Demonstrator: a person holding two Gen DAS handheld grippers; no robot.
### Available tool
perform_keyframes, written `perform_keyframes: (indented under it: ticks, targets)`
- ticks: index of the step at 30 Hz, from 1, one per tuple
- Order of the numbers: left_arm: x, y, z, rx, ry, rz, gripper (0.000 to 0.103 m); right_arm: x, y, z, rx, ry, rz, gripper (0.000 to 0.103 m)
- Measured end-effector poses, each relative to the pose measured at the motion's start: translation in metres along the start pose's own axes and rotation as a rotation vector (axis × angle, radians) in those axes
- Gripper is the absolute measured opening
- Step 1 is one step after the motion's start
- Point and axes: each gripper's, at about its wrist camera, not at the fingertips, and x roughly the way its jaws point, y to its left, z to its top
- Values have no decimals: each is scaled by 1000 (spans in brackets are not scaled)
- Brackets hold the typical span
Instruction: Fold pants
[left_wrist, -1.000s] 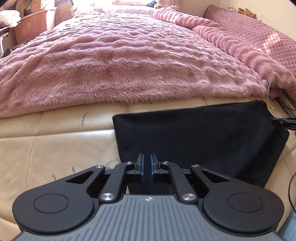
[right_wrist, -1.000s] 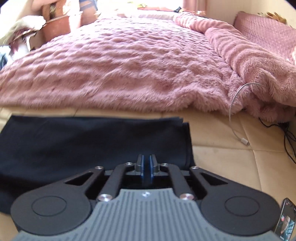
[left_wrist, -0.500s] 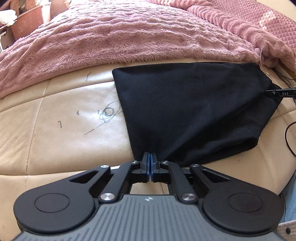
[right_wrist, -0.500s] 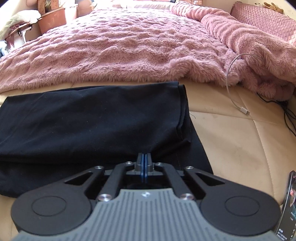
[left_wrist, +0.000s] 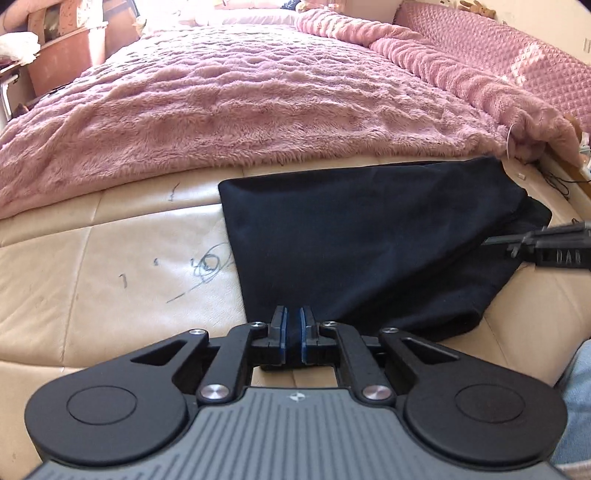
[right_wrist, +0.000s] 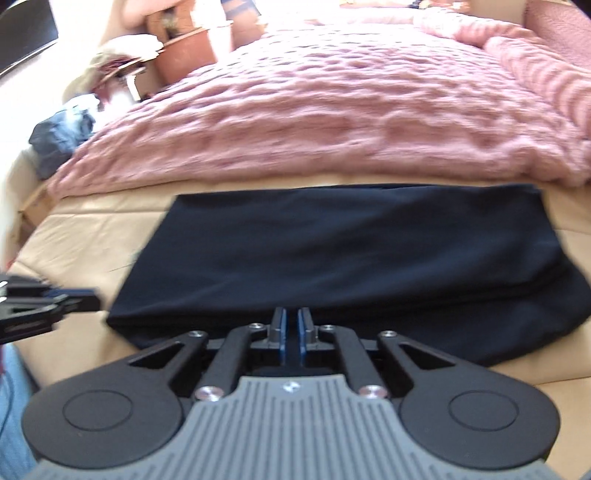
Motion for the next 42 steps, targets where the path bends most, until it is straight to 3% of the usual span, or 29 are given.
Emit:
perform_keyframes:
  ticks: [3,6,14,17,20,21,22,23,29,31,36,42]
  targets:
    - [14,-2,0,8,19,11,6,17,26,-17,45,47,44,0]
    - [22,-1,-5,-5,43,1,6,25,42,-39,41,97,11,0]
    - [25,1,-15,48,54,18,10,21,52,-65,-28,52,-26,0]
    - [23,6,-12,11,64,8,10,18,43,-61,27,63,1,0]
    - [14,9,-4,-47,33,-16,10,3,24,-50,118,6,15,4]
    - [11,10,1,-64,12,-22,10,-2,14,-46,153,-14,4,13]
    - [9,10,5,-76,-4,-26,10,-7,2,-42,197,-33,3,30]
    - [8,9,11,-90,-18,-31,10,-14,-15,-38,263,-59,0,37]
    - [15,0,41,-153,-39,-59,10,-38,-131,-43,716,-184,-36,54]
    - [23,-4,47,-172,-31,-75,11,-44,-162,-49,821,-211,-50,67]
    - [46,-15,55,-207,7,-102,11,-54,-215,-57,937,-254,-80,71]
    - [68,-23,48,-169,70,-25,11,-45,-244,-69,1049,-277,-6,75]
